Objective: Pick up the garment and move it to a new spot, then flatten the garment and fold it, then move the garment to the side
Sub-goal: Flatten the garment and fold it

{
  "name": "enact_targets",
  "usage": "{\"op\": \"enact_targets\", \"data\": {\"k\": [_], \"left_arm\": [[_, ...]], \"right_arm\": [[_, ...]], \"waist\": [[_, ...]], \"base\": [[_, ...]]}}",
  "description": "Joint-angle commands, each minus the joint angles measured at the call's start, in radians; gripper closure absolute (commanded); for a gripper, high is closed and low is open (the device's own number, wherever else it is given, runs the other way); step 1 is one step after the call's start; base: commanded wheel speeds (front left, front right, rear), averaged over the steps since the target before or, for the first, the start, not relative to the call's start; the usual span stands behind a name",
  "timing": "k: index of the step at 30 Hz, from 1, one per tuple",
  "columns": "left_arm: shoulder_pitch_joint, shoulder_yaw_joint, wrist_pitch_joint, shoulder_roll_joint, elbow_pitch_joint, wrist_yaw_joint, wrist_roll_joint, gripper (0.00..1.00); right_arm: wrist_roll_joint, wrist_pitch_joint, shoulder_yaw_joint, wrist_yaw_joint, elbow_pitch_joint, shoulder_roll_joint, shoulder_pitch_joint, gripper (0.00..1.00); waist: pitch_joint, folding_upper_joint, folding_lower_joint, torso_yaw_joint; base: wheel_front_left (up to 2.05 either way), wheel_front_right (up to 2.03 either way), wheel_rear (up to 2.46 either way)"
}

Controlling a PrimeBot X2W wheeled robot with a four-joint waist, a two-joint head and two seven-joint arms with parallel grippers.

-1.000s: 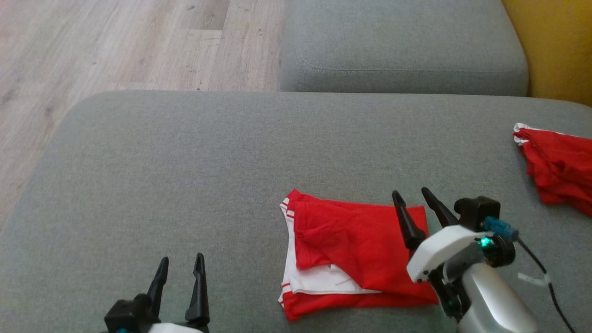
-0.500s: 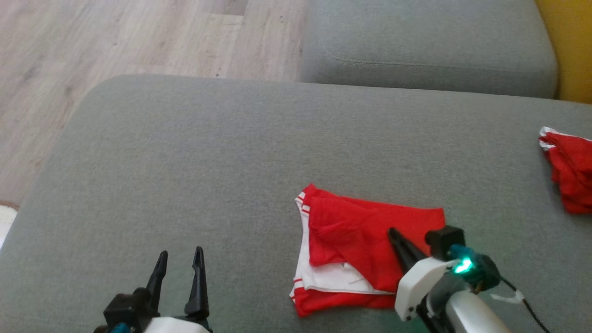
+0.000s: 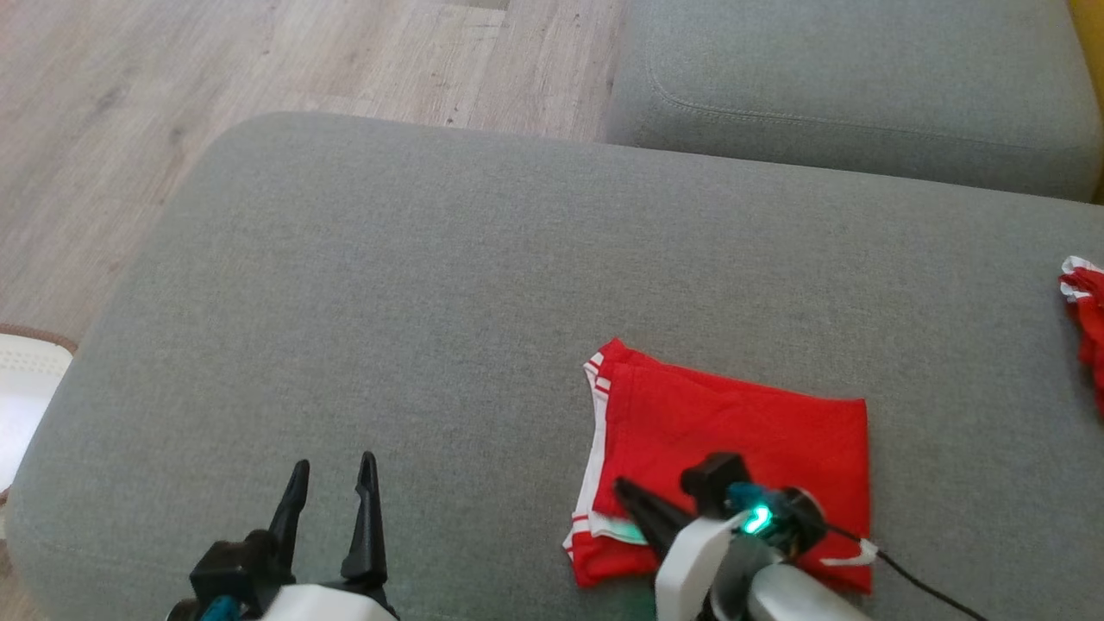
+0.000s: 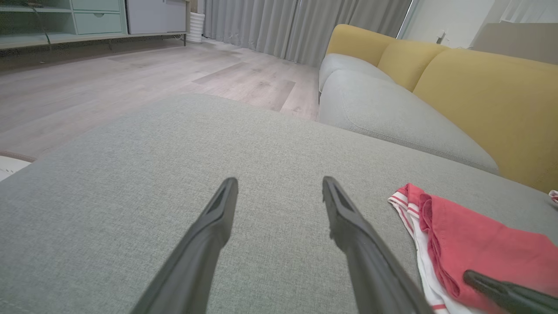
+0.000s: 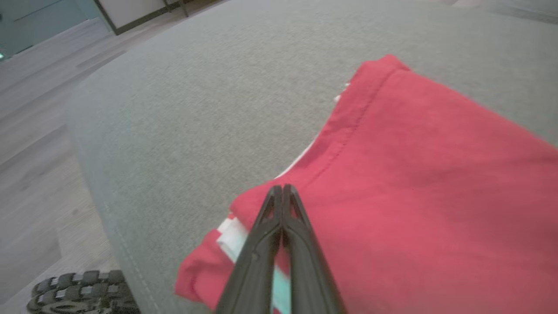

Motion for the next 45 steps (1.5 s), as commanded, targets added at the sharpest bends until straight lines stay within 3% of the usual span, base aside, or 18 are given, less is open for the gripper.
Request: {"op": "enact_targets", "data": {"k": [1, 7, 8, 9, 11, 13, 21, 29, 37, 45], "left_arm": [[-0.050, 0.038, -0.013, 0.016, -0.028, 0.006, 0.003, 0.00], [-0.046, 0.043, -0.020, 0.015, -0.028, 0.010, -0.001, 0.00], [-0.046, 0.043, -0.022, 0.015, -0.027, 0.010, 0.000, 0.00], [-0.046, 0.043, -0.022, 0.015, -0.027, 0.010, 0.000, 0.00], [-0.049, 0.043, -0.025, 0.014, -0.026, 0.007, 0.001, 0.00], [-0.053, 0.042, -0.028, 0.012, -0.023, 0.005, 0.002, 0.00], [-0.069, 0.044, -0.044, -0.008, 0.008, -0.009, 0.002, 0.00], [-0.052, 0.050, -0.060, -0.028, 0.058, -0.034, -0.002, 0.00], [-0.012, 0.074, -0.069, -0.024, 0.117, -0.058, 0.005, 0.00], [0.023, 0.098, -0.071, -0.016, 0.127, -0.052, 0.018, 0.00]], "right_arm": [[0.021, -0.002, 0.040, 0.007, -0.023, 0.011, -0.034, 1.00], [0.058, -0.064, 0.045, 0.007, -0.024, 0.011, -0.070, 1.00], [0.057, -0.079, 0.033, 0.007, -0.024, 0.011, -0.077, 0.78], [0.057, -0.079, 0.033, 0.007, -0.024, 0.011, -0.077, 0.78], [0.051, -0.113, -0.002, 0.007, -0.024, 0.011, -0.088, 0.50], [0.037, -0.139, -0.047, 0.007, -0.026, 0.011, -0.094, 0.02], [-0.070, -0.189, -0.289, 0.007, -0.094, 0.011, -0.032, 0.00], [-0.132, -0.188, -0.487, 0.007, -0.242, 0.011, 0.134, 0.00], [-0.127, -0.130, -0.559, 0.007, -0.367, 0.011, 0.264, 0.00], [-0.125, -0.099, -0.575, 0.007, -0.427, 0.011, 0.319, 0.00]], "waist": [[0.000, 0.0000, 0.0000, -0.003], [-0.006, 0.0000, 0.0000, -0.032], [-0.008, 0.0000, 0.0000, -0.038], [-0.008, 0.0000, 0.0000, -0.038], [-0.014, 0.0000, 0.0000, -0.051], [-0.020, 0.0000, 0.0000, -0.066], [-0.055, 0.0000, 0.0000, -0.132], [-0.092, 0.0000, 0.0000, -0.181], [-0.117, 0.0000, 0.0000, -0.210], [-0.133, 0.0000, 0.0000, -0.216]], "base": [[0.00, 0.00, 0.00], [0.00, 0.00, 0.00], [0.00, 0.00, 0.00], [0.00, 0.00, 0.00], [0.00, 0.00, 0.00], [0.00, 0.00, 0.00], [0.00, 0.00, 0.00], [0.00, 0.00, 0.00], [0.00, 0.00, 0.00], [0.00, 0.00, 0.00]]}}
